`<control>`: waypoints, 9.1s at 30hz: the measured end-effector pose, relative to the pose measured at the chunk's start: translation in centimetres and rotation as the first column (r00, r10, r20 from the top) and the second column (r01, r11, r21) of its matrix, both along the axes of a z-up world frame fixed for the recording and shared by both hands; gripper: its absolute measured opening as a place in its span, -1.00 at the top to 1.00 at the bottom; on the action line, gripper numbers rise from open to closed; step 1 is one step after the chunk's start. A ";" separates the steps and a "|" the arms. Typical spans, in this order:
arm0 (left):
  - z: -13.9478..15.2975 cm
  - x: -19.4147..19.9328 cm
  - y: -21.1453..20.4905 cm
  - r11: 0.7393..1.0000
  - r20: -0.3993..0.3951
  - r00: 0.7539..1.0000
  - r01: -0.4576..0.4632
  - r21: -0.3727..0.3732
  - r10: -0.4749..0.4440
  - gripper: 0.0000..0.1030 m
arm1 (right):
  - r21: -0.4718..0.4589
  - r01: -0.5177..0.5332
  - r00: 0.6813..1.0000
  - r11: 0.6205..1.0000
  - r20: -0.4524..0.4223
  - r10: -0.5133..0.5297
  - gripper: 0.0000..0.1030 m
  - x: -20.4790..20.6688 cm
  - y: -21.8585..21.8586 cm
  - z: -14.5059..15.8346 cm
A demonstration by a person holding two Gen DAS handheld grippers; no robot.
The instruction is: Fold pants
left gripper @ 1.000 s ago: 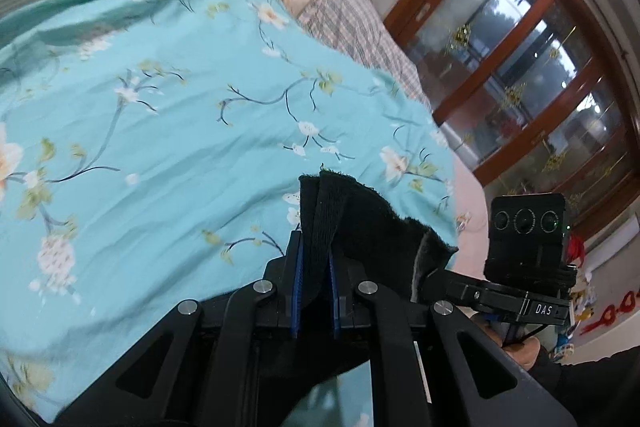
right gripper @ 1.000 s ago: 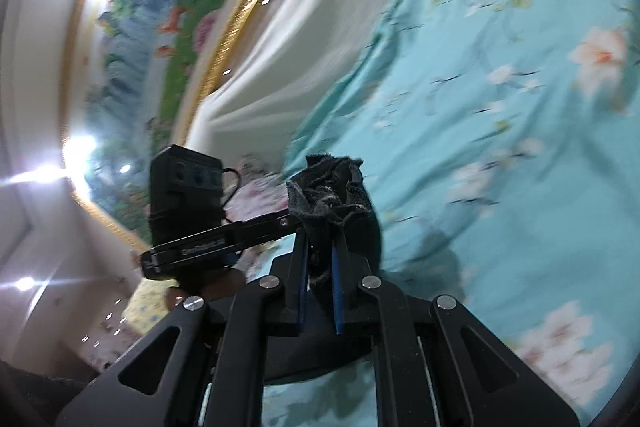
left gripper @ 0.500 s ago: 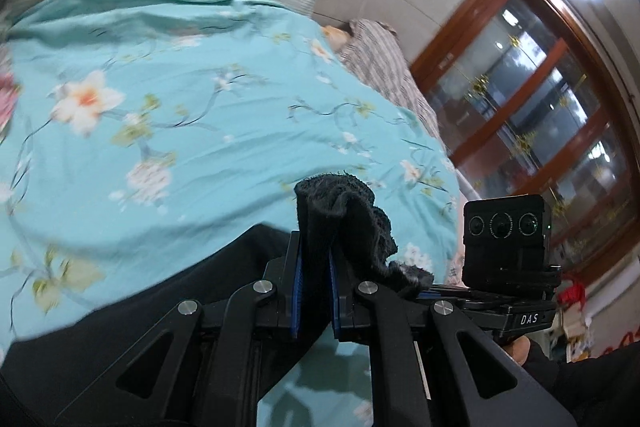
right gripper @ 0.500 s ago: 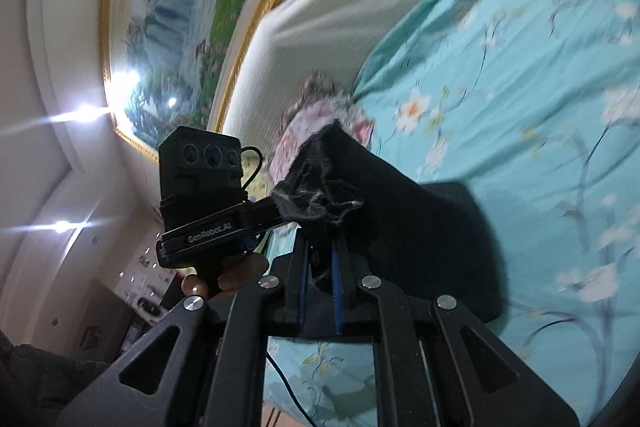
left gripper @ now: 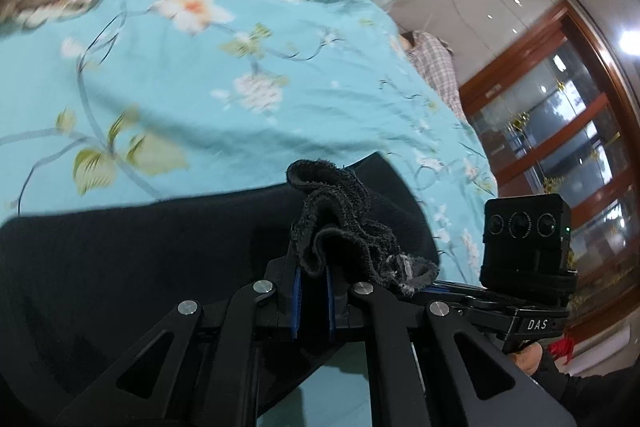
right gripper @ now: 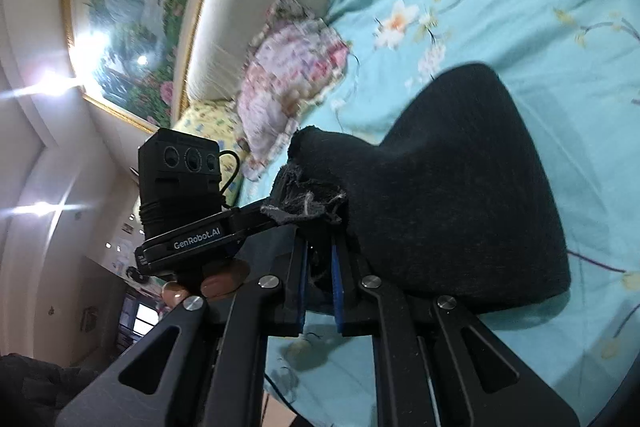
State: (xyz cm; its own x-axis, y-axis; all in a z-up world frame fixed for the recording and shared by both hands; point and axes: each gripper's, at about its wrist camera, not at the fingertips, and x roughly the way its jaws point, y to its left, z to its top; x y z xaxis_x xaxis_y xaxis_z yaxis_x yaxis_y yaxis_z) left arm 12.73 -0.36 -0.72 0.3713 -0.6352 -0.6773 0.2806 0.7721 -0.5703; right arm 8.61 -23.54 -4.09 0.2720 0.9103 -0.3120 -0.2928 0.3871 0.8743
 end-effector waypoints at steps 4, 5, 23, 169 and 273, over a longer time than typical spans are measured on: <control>-1.3 -0.3 0.8 0.999 -0.031 0.999 -0.033 0.020 0.034 0.86 | -0.044 -0.010 1.000 0.999 -0.025 0.009 0.70 0.1 0.9 -0.7; -1.5 -0.5 1.0 0.999 -0.034 0.999 -0.042 0.028 0.043 0.85 | -0.060 -0.015 0.999 0.998 -0.032 0.013 0.68 0.1 1.2 -0.9; -0.3 -9.1 9.6 0.888 -0.001 0.889 -0.458 0.023 0.459 0.19 | -0.103 -0.088 0.996 0.991 0.010 0.089 0.12 -0.2 4.1 1.0; 5.0 -7.5 -8.6 0.928 0.208 0.929 -0.340 0.152 0.306 0.25 | -0.143 -0.202 0.938 0.969 0.257 0.234 0.48 10.2 -0.5 2.7; -0.8 -6.8 8.6 0.873 -0.030 0.885 -0.463 -0.153 0.464 0.35 | -0.261 0.049 0.995 0.964 0.098 -0.024 0.09 2.7 -2.2 2.6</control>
